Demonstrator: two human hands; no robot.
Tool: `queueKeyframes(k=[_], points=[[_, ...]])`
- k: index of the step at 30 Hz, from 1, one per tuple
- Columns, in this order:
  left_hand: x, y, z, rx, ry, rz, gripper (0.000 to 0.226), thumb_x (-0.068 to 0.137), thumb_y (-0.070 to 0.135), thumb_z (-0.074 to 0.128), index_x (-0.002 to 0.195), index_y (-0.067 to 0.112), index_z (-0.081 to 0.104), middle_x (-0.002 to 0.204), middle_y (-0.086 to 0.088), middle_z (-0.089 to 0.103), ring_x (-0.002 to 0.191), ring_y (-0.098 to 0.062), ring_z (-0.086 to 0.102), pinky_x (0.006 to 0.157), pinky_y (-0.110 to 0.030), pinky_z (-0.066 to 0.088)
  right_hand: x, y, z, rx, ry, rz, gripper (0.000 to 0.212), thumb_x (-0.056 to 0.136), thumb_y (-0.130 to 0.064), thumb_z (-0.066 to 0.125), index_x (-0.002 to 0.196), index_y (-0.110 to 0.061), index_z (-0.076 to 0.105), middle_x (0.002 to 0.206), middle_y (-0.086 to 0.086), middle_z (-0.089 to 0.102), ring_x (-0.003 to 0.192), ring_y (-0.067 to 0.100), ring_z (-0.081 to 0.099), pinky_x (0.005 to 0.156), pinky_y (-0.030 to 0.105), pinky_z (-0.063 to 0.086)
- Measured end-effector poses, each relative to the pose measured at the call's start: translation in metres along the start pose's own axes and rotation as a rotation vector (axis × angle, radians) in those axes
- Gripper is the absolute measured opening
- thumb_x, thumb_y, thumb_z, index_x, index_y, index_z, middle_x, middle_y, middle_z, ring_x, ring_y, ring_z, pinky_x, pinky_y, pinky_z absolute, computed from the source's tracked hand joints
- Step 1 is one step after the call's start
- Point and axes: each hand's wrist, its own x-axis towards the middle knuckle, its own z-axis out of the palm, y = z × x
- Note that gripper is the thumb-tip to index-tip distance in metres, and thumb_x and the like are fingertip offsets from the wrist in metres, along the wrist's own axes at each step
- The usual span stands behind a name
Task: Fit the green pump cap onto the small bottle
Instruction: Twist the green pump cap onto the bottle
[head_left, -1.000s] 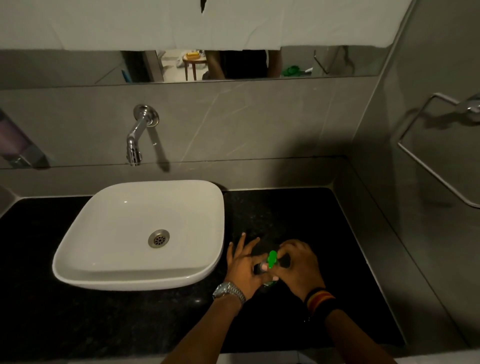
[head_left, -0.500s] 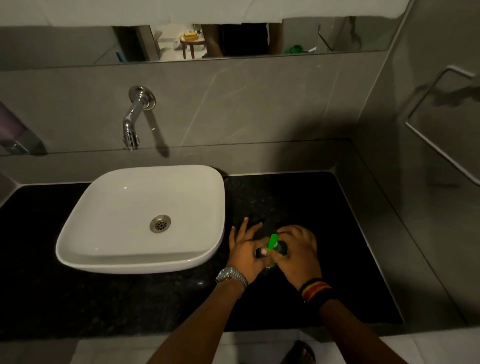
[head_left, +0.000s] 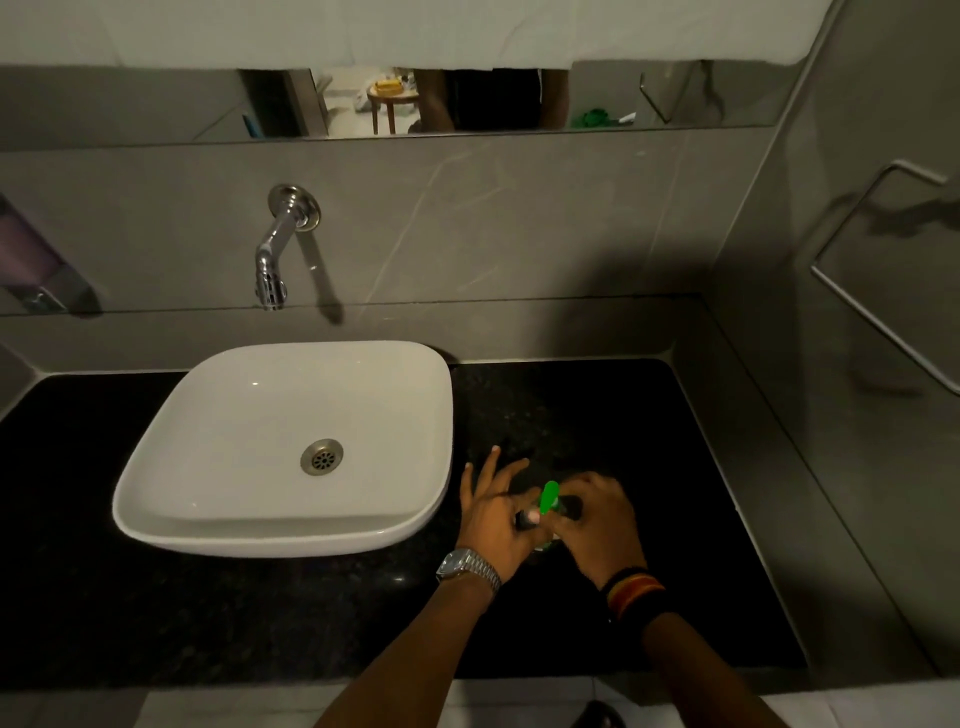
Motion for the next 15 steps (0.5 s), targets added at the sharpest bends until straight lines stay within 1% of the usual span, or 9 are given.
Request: queueKeyframes(k=[2, 4, 5, 6, 8, 9, 11, 13, 15], points=[[0.000, -0.002, 0.000, -0.020, -0.002, -0.003, 0.042, 0.075, 0.063, 0.068, 0.108, 0.038, 0.075, 0.152, 0.010, 0.043, 0.153, -0.018, 0.006, 0.120, -0.049, -0.009, 0.005, 0.007, -0.022, 0.130, -0.137, -0.009, 0.041, 0.067, -0.039, 0.086, 0.102, -0.021, 0.075, 0.116, 0.001, 0.063, 0.111, 0.019, 0.057, 0.100, 0.036, 0.046], [0.001, -0.003, 0.000, -0.028, -0.003, -0.005, 0.050, 0.071, 0.072, 0.068, 0.111, 0.042, 0.073, 0.154, 0.013, 0.040, 0.153, -0.016, 0.003, 0.119, -0.042, -0.016, 0.010, 0.010, -0.040, 0.197, -0.160, -0.021, 0.032, 0.073, -0.028, 0.082, 0.103, -0.018, 0.076, 0.124, 0.004, 0.064, 0.113, 0.018, 0.060, 0.098, 0.027, 0.044], [0.001, -0.004, 0.001, -0.025, -0.005, -0.001, 0.052, 0.070, 0.074, 0.068, 0.113, 0.043, 0.072, 0.154, 0.014, 0.039, 0.153, -0.015, 0.002, 0.117, -0.039, -0.020, 0.012, 0.008, -0.044, 0.211, -0.132, -0.012, 0.024, 0.077, -0.030, 0.078, 0.098, -0.019, 0.078, 0.123, 0.004, 0.065, 0.111, 0.017, 0.061, 0.097, 0.025, 0.043], [0.001, -0.004, 0.001, -0.020, -0.007, 0.004, 0.053, 0.070, 0.075, 0.068, 0.113, 0.044, 0.072, 0.154, 0.014, 0.039, 0.153, -0.015, 0.002, 0.116, -0.037, -0.021, 0.013, 0.004, -0.046, 0.195, -0.110, 0.006, 0.021, 0.079, -0.041, 0.073, 0.089, -0.023, 0.080, 0.117, 0.002, 0.068, 0.107, 0.016, 0.063, 0.098, 0.027, 0.045], [0.002, -0.004, 0.001, -0.012, -0.006, 0.007, 0.052, 0.070, 0.075, 0.067, 0.108, 0.040, 0.074, 0.153, 0.013, 0.041, 0.153, -0.015, 0.003, 0.116, -0.036, -0.022, 0.016, -0.012, -0.044, 0.006, -0.101, 0.048, 0.048, 0.072, -0.070, 0.059, 0.069, -0.026, 0.078, 0.095, -0.005, 0.072, 0.098, 0.016, 0.065, 0.098, 0.039, 0.049], [0.002, -0.004, 0.001, -0.017, -0.002, 0.000, 0.051, 0.069, 0.074, 0.068, 0.102, 0.036, 0.077, 0.152, 0.013, 0.043, 0.153, -0.015, 0.004, 0.116, -0.036, -0.021, 0.017, -0.021, -0.042, -0.140, -0.100, 0.066, 0.058, 0.068, -0.078, 0.054, 0.066, -0.025, 0.076, 0.094, -0.006, 0.071, 0.100, 0.017, 0.063, 0.098, 0.043, 0.048], [0.002, -0.005, 0.001, -0.033, -0.006, -0.012, 0.049, 0.068, 0.073, 0.071, 0.091, 0.030, 0.079, 0.152, 0.013, 0.044, 0.153, -0.014, 0.004, 0.116, -0.036, -0.020, 0.019, -0.032, -0.036, -0.325, -0.087, 0.065, 0.058, 0.067, -0.077, 0.056, 0.076, -0.024, 0.077, 0.111, -0.003, 0.066, 0.113, 0.023, 0.055, 0.101, 0.045, 0.042], [0.003, -0.005, 0.000, -0.019, -0.012, 0.002, 0.046, 0.068, 0.073, 0.070, 0.094, 0.035, 0.077, 0.151, 0.011, 0.044, 0.153, -0.017, 0.006, 0.117, -0.038, -0.020, 0.021, -0.039, -0.035, -0.357, -0.079, 0.044, 0.048, 0.069, -0.067, 0.062, 0.086, -0.024, 0.077, 0.120, 0.000, 0.061, 0.117, 0.024, 0.051, 0.103, 0.046, 0.039], [0.003, -0.004, -0.001, -0.014, -0.010, 0.006, 0.045, 0.067, 0.072, 0.069, 0.098, 0.040, 0.076, 0.150, 0.010, 0.046, 0.153, -0.019, 0.007, 0.117, -0.038, -0.021, 0.022, -0.043, -0.038, -0.342, -0.101, 0.035, 0.043, 0.069, -0.063, 0.066, 0.089, -0.026, 0.076, 0.122, 0.000, 0.059, 0.119, 0.024, 0.048, 0.104, 0.046, 0.037]])
